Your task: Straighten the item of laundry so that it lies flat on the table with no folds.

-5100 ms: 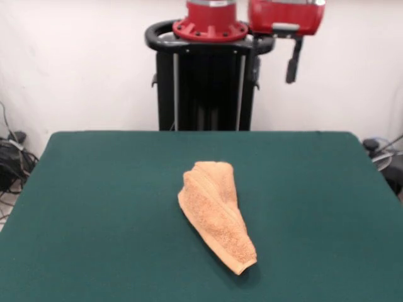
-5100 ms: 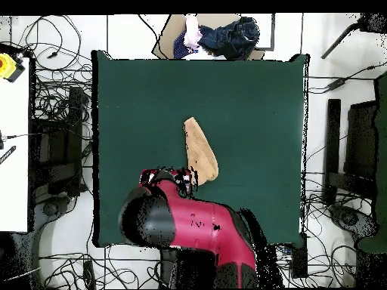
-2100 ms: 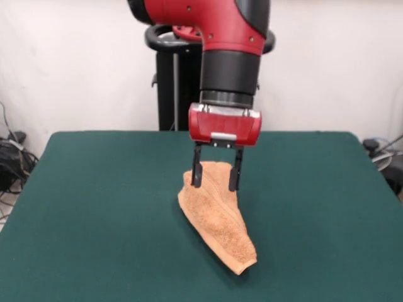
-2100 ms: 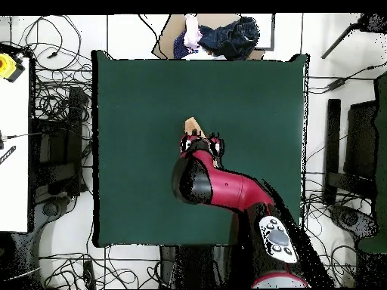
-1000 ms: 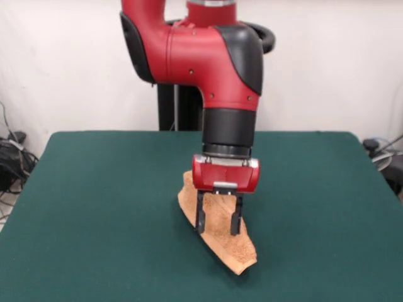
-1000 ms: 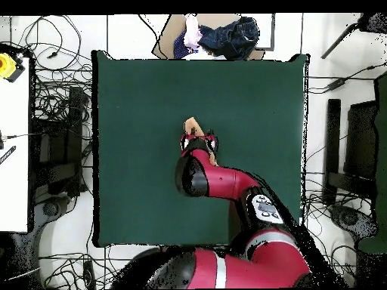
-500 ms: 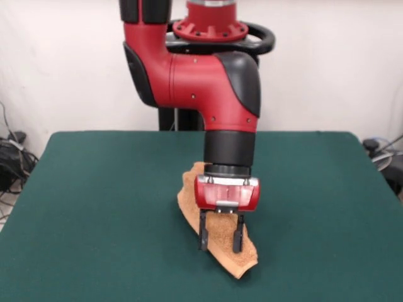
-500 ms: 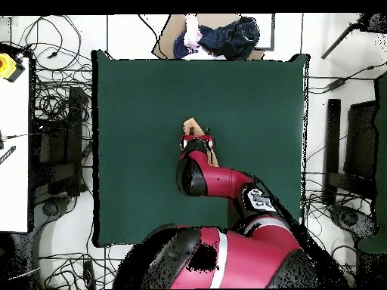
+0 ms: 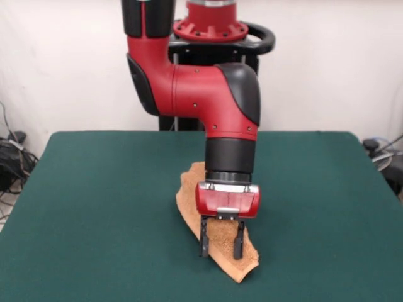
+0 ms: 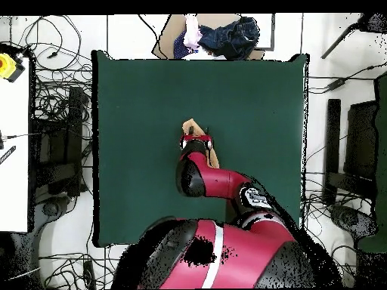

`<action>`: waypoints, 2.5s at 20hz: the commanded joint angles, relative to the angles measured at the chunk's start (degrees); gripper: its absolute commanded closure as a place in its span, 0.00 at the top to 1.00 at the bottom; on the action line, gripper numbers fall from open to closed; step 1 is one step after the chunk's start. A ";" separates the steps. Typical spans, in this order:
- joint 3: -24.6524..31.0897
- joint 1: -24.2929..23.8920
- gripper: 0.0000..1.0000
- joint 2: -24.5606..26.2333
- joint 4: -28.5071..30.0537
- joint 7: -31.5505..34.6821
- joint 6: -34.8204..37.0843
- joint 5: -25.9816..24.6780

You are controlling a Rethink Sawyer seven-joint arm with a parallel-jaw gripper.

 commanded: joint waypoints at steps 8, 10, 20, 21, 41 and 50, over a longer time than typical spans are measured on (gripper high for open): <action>3.54 -0.76 1.00 -0.99 -1.92 0.53 22.44 -3.51; 5.69 -1.90 1.00 -2.46 -2.86 -1.40 29.73 -2.89; 9.31 -2.70 1.00 -2.23 -5.88 -0.70 41.07 -3.12; 9.38 -2.63 1.00 -2.15 -5.97 -0.48 41.24 -3.34; 10.41 -2.25 0.00 5.12 -11.23 2.13 35.78 -7.98; 7.25 1.05 0.00 4.62 -13.15 4.55 41.81 -4.78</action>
